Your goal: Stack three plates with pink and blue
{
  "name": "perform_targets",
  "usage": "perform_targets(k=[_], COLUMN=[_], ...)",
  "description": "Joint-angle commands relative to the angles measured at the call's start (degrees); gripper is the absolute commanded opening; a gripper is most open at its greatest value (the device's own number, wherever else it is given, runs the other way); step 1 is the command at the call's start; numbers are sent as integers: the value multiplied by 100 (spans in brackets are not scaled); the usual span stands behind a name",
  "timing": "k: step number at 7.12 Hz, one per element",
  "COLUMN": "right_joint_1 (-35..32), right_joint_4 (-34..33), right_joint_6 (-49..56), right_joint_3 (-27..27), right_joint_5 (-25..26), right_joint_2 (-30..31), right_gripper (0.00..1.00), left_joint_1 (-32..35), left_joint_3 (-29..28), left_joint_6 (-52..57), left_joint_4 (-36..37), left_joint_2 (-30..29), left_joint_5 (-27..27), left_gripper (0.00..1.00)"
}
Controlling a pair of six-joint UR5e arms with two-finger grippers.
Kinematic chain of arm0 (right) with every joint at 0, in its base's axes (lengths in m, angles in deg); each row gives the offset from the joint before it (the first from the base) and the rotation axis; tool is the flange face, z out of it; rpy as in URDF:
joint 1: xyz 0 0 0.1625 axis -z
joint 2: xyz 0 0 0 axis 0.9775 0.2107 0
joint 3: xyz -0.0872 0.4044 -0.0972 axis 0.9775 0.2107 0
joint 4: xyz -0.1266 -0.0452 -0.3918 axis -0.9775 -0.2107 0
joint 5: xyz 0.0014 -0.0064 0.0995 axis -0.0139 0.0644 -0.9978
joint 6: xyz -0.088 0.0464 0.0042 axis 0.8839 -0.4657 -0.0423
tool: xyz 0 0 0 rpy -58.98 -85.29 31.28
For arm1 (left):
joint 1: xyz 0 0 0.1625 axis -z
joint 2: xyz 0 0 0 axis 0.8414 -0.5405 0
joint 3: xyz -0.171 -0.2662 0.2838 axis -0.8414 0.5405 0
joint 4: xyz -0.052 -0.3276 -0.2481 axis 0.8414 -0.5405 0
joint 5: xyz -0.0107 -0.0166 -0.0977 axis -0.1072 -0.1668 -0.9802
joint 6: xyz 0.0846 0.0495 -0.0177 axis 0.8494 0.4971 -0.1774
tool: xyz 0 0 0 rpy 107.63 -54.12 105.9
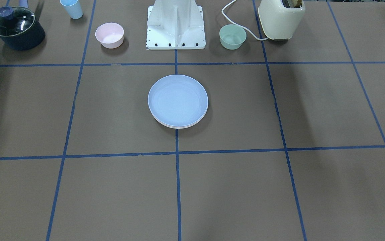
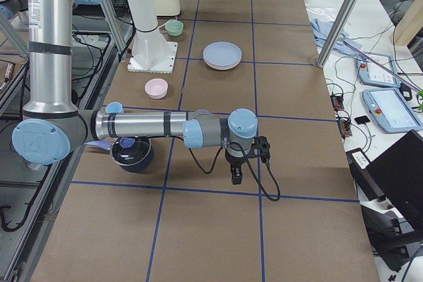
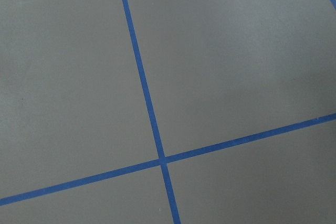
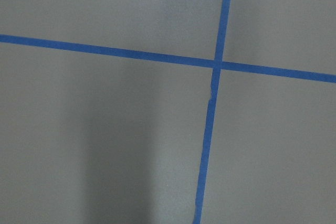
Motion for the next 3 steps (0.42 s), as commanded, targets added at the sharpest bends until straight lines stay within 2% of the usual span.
perform_targets(k=[1, 3], right_joint_1=[0, 0], right_joint_4=[0, 0], right_joint_6=[-8, -8], right_joint_3=[21, 65], right_joint_5=[0, 0], right_joint_2=[0, -18], right_gripper=[100, 100], left_joint_1=[0, 0], left_joint_3=[11, 20], left_joint_6=[-7, -7], left_joint_4=[2, -15], left_joint_2=[13, 13], left_joint_5=[-1, 8], left_gripper=[100, 100])
